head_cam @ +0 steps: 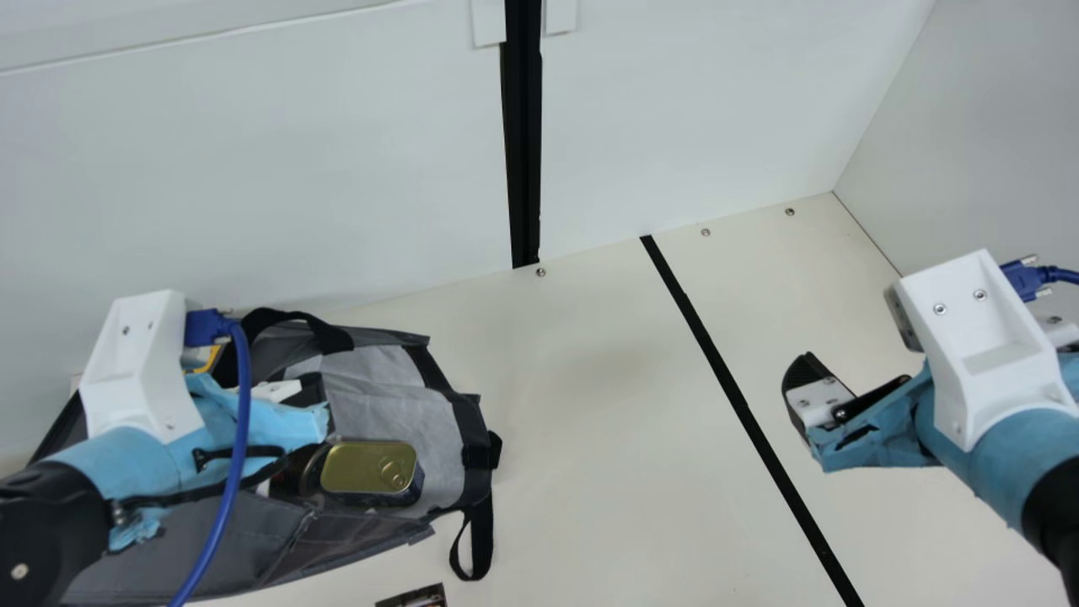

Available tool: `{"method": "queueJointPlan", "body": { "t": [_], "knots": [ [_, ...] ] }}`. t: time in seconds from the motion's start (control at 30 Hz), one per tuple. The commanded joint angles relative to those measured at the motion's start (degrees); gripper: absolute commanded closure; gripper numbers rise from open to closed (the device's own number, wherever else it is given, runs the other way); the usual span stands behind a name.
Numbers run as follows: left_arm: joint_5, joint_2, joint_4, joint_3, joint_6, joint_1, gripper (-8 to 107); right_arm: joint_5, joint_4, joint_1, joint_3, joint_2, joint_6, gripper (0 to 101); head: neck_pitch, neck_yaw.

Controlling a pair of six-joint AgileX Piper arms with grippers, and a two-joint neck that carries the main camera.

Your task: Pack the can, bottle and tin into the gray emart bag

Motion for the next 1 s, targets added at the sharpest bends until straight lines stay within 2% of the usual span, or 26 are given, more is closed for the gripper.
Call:
{"method": "queueJointPlan", "body": {
  "t": [0.0, 0.43, 0.73, 0.97],
  "knots": [
    [0.0, 0.0, 0.0, 0.0, 0.0, 0.0, 89, 0.89, -0.89, 0.53, -0.3, 0.0, 0.88, 10, -1.3, -0.05],
    [0.0, 0.0, 0.0, 0.0, 0.0, 0.0, 89, 4.19, -4.06, 3.8, -1.36, 0.09, 4.6, 10, -1.3, -0.05],
    [0.0, 0.0, 0.0, 0.0, 0.0, 0.0, 89, 3.66, -3.17, 5.13, -1.67, 1.61, 4.88, 10, -1.3, -0.05],
    [0.0, 0.0, 0.0, 0.0, 0.0, 0.0, 89, 1.9, -1.12, 4.84, -2.2, 3.87, 3.42, 10, -1.3, -0.05]
  ]
}}
